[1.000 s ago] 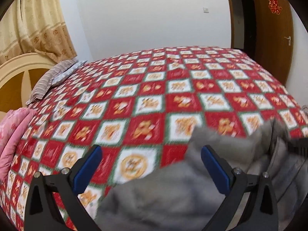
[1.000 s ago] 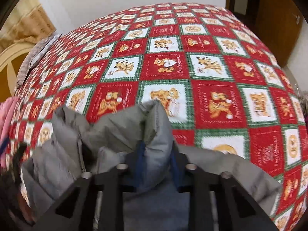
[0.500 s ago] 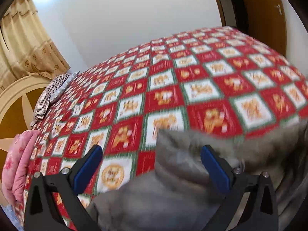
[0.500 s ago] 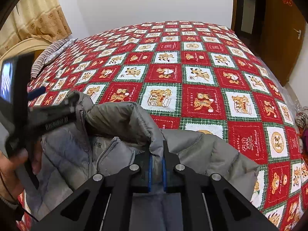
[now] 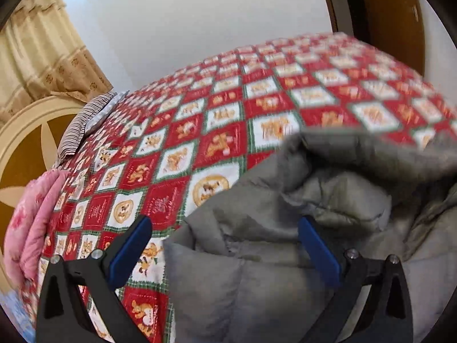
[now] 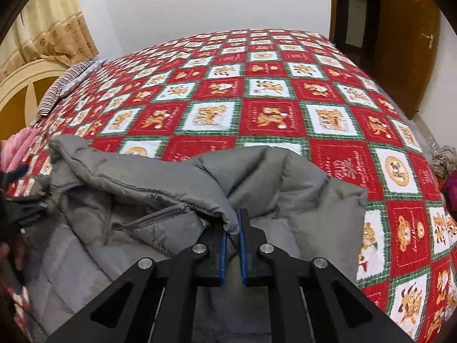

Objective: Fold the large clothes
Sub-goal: 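Fold the held side over the jacket body and open the right gripper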

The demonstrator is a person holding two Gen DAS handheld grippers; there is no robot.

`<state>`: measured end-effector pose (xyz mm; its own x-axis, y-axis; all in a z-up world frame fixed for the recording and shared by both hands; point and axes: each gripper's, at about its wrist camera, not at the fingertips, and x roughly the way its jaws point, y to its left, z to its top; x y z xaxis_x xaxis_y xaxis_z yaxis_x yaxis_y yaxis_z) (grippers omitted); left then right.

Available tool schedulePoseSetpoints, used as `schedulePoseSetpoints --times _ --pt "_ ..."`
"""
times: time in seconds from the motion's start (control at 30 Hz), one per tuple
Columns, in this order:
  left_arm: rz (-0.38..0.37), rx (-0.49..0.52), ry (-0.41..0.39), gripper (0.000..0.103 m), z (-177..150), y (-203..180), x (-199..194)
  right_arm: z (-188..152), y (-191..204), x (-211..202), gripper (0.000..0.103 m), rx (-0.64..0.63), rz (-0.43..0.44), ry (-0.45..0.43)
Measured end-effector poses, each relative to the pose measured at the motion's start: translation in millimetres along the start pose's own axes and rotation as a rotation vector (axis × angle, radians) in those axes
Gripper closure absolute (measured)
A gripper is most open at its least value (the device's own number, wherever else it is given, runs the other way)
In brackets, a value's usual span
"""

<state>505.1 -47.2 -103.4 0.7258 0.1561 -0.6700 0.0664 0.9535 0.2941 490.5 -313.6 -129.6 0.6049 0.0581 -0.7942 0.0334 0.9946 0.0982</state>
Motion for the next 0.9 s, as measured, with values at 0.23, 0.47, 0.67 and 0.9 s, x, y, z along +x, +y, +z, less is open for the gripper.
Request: schedulePoseSetpoints --times 0.23,0.47,0.67,0.9 --pt "0.008 -0.137 -0.099 0.0 60 4 -7 -21 3 5 0.097 -0.085 -0.031 -0.062" --pt "0.075 -0.055 -0.008 0.0 28 -23 38 -29 -6 7 0.097 -0.07 -0.009 -0.067" --pt "0.121 -0.002 -0.026 0.0 -6 -31 35 -29 -9 -3 0.096 -0.057 0.057 -0.055" --pt "0.1 -0.016 -0.017 0.0 -7 -31 43 -19 -12 -76 0.048 0.037 0.033 -0.187"
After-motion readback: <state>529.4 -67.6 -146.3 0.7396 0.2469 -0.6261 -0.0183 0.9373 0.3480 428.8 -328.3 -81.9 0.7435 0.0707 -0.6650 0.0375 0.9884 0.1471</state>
